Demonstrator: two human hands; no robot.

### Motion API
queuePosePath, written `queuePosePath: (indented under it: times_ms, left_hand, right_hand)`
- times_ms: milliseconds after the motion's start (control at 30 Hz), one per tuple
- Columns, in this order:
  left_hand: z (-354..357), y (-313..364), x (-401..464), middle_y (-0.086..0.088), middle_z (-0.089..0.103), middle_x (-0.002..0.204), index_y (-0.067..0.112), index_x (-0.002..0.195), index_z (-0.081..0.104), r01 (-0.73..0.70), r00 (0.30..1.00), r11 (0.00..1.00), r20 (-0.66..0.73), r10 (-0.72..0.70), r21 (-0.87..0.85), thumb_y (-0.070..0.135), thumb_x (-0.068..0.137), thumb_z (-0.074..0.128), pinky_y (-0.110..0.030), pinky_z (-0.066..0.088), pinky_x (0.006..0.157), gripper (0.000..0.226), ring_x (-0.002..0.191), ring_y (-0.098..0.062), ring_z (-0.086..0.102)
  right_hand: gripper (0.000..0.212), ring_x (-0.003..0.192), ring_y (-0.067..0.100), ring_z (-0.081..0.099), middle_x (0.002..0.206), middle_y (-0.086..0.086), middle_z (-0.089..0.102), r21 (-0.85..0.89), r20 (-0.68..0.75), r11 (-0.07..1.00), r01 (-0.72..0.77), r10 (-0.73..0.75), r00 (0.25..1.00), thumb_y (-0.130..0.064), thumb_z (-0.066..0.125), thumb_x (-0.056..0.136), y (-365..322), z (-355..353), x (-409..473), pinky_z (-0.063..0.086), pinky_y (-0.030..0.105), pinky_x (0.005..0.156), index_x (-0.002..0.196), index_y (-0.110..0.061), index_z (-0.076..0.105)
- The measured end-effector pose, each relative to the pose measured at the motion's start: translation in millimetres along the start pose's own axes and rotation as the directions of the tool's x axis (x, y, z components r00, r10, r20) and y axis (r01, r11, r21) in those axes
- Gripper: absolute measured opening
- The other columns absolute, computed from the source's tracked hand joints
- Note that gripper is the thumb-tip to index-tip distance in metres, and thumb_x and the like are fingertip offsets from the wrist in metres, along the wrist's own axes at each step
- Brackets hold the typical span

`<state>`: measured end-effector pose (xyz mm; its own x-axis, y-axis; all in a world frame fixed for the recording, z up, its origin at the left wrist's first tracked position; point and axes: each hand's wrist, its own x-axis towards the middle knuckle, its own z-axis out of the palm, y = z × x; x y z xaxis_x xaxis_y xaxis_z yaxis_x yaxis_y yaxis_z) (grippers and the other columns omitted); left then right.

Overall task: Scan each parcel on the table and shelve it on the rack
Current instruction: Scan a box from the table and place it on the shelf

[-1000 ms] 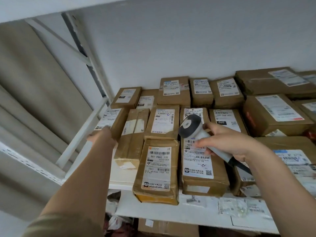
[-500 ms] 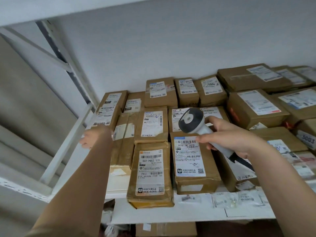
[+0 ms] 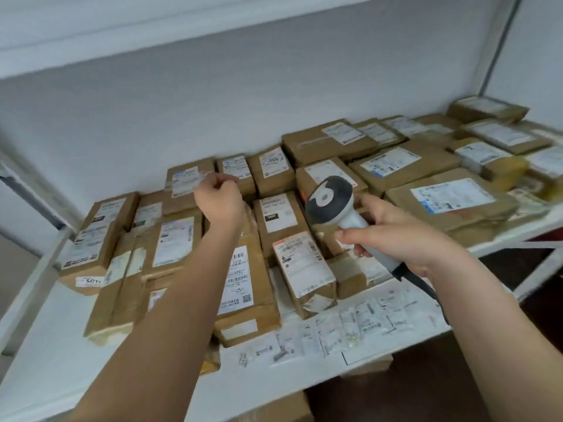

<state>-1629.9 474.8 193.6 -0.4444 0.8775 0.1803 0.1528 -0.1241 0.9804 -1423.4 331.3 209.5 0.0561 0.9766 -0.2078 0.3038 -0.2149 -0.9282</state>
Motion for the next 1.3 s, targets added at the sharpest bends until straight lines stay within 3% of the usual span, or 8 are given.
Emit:
queuePosePath:
  times_ms: [133, 233, 500, 633, 833, 1000, 1133, 1300]
  left_hand:
    - [92.0, 28.9, -69.1, 0.005, 0.051, 0.06, 0.017, 0.064, 0.061, -0.059, 0.986, 0.998, 0.158, 0.06, -0.016, -0.007, 0.082, 0.045, -0.015, 0.037, 0.054, 0.034, 0.055, -0.006, 0.043]
    - [171.0, 40.4, -133.9, 0.005, 0.054, 0.06, 0.019, 0.062, 0.063, -0.095, 0.948, 0.994, 0.301, 0.104, -0.045, -0.006, 0.081, 0.045, -0.022, 0.043, 0.066, 0.036, 0.06, -0.009, 0.048]
    - [369.8, 67.8, -324.8, 0.004, 0.061, 0.065, 0.015, 0.06, 0.065, -0.082, 0.751, 0.984, 0.639, 0.165, -0.158, -0.01, 0.082, 0.05, -0.014, 0.042, 0.061, 0.036, 0.064, -0.002, 0.055]
    - [451.9, 79.9, -412.3, 0.002, 0.061, 0.065, 0.016, 0.058, 0.063, -0.144, 0.562, 0.973, 0.795, 0.229, -0.179, -0.01, 0.081, 0.051, -0.01, 0.04, 0.053, 0.037, 0.058, 0.0, 0.052]
    - [569.9, 82.5, -506.7, -0.019, 0.063, 0.068, 0.02, 0.057, 0.062, -0.203, 0.313, 0.965, 0.924, 0.222, -0.164, -0.007, 0.081, 0.049, -0.029, 0.044, 0.053, 0.038, 0.054, -0.017, 0.052]
    - [691.4, 81.5, -562.7, 0.004, 0.057, 0.061, 0.023, 0.057, 0.061, -0.205, 0.194, 0.972, 0.968, 0.158, -0.118, -0.004, 0.082, 0.048, -0.033, 0.046, 0.058, 0.039, 0.059, -0.026, 0.056]
    - [780.9, 89.3, -609.1, -0.004, 0.055, 0.063, 0.014, 0.069, 0.066, -0.184, 0.072, 0.983, 0.996, 0.044, -0.03, -0.004, 0.083, 0.044, -0.031, 0.046, 0.058, 0.031, 0.058, -0.021, 0.053]
    - [874.2, 91.0, -671.6, -0.005, 0.056, 0.067, 0.015, 0.07, 0.066, -0.165, 0.011, 0.985, 0.999, -0.051, 0.052, -0.004, 0.083, 0.042, -0.033, 0.043, 0.06, 0.033, 0.063, -0.023, 0.053]
  right_hand:
    - [0.047, 0.066, 0.012, 0.063, 0.096, 0.004, 0.067, 0.07, -0.088, 0.998, 0.002, 0.004, 0.996, -0.015, 0.074, 0.086, 35.9, -83.4, -35.3, 0.051, 0.028, 0.067, 0.127, -0.024, 0.052]
    - [0.049, 0.068, 0.013, 0.063, 0.099, 0.006, 0.067, 0.117, -0.186, 0.993, -0.009, 0.031, 0.982, -0.017, 0.074, 0.085, 73.9, -160.4, -69.2, 0.05, 0.028, 0.068, 0.128, -0.027, 0.052]
    - [0.04, 0.062, 0.012, 0.062, 0.095, 0.007, 0.067, 0.216, -0.476, 0.974, -0.069, 0.167, 0.863, -0.016, 0.072, 0.086, 173.7, -351.6, -152.3, 0.052, 0.027, 0.063, 0.123, -0.021, 0.056]
    - [0.034, 0.058, 0.01, 0.061, 0.097, 0.009, 0.066, 0.309, -0.615, 0.948, -0.069, 0.255, 0.746, -0.011, 0.07, 0.089, 218.2, -421.4, -186.6, 0.051, 0.023, 0.056, 0.119, -0.02, 0.057]
    - [0.035, 0.063, 0.012, 0.062, 0.109, 0.016, 0.068, 0.427, -0.748, 0.904, -0.021, 0.366, 0.553, -0.013, 0.068, 0.09, 284.1, -509.3, -200.6, 0.052, 0.028, 0.062, 0.122, -0.019, 0.055]
    - [0.03, 0.063, 0.012, 0.061, 0.111, 0.017, 0.067, 0.457, -0.814, 0.89, 0.016, 0.411, 0.41, -0.011, 0.068, 0.091, 320.3, -599.8, -197.7, 0.052, 0.027, 0.062, 0.117, -0.02, 0.057]
    - [0.028, 0.062, 0.011, 0.06, 0.113, 0.017, 0.066, 0.445, -0.87, 0.889, 0.104, 0.402, 0.285, -0.01, 0.067, 0.091, 331.5, -674.2, -199.5, 0.053, 0.024, 0.06, 0.115, -0.021, 0.057]
    - [0.032, 0.062, 0.012, 0.06, 0.111, 0.017, 0.067, 0.44, -0.896, 0.877, 0.191, 0.414, 0.164, -0.009, 0.067, 0.09, 361.9, -754.9, -207.7, 0.051, 0.027, 0.062, 0.116, -0.024, 0.057]
